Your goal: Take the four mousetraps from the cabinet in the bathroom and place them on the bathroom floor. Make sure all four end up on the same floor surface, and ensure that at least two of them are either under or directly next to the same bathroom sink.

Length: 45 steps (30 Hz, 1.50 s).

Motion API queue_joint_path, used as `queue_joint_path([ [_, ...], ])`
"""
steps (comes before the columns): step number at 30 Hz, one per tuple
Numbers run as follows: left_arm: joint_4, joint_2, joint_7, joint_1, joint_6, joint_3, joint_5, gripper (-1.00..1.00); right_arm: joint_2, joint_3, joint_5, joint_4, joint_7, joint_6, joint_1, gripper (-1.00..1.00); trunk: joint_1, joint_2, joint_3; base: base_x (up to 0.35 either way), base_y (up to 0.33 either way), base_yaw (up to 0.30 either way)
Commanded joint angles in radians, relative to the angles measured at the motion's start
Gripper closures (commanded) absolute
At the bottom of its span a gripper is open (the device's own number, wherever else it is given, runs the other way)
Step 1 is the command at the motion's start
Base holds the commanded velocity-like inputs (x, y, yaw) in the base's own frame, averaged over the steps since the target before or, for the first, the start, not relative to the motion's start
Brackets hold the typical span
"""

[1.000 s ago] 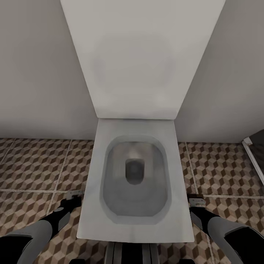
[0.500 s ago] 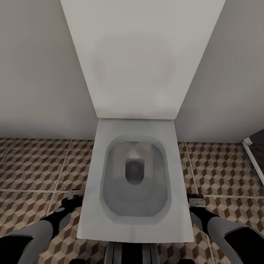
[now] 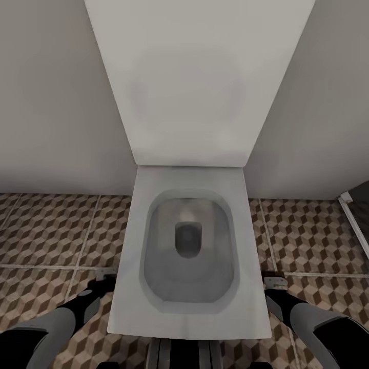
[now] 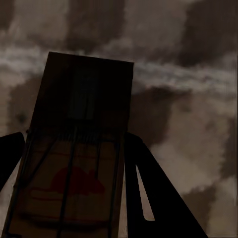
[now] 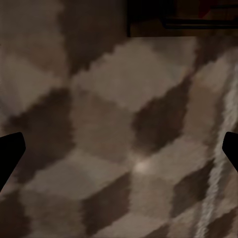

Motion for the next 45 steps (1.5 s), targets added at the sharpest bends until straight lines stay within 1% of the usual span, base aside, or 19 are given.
queue_joint_path([
  [1, 0.001, -0.002, -0.001, -0.001, 0.011, -0.009, 0.008, 1.0, 0.001, 0.008, -0.008, 0.0, -0.002, 0.003, -0.001, -1.0, 0.0, 0.0, -0.001, 0.0, 0.0, 0.0],
  [7, 0.001, -0.006, -0.001, 0.0, 0.031, -0.009, 0.008, 1.0, 0.001, 0.008, -0.008, 0.0, -0.002, 0.003, -0.001, -1.0, 0.0, 0.0, -0.001, 0.0, 0.0, 0.0],
  [25, 0.001, -0.007, -0.001, 0.0, 0.034, -0.009, 0.008, 1.0, 0.0, 0.008, -0.008, 0.0, -0.002, 0.003, -0.001, -1.0, 0.0, 0.0, -0.001, 0.0, 0.0, 0.0],
  [26, 0.001, -0.008, -0.001, 0.0, 0.034, -0.009, 0.008, -1.0, 0.0, 0.008, -0.008, 0.0, -0.001, 0.003, -0.001, -1.0, 0.0, 0.0, -0.001, 0.0, 0.0, 0.0],
  [45, 0.001, -0.009, -0.001, 0.0, 0.035, -0.01, 0.008, -1.0, 0.0, 0.008, -0.008, 0.0, -0.001, 0.003, -0.001, -1.0, 0.0, 0.0, -0.001, 0.0, 0.0, 0.0],
])
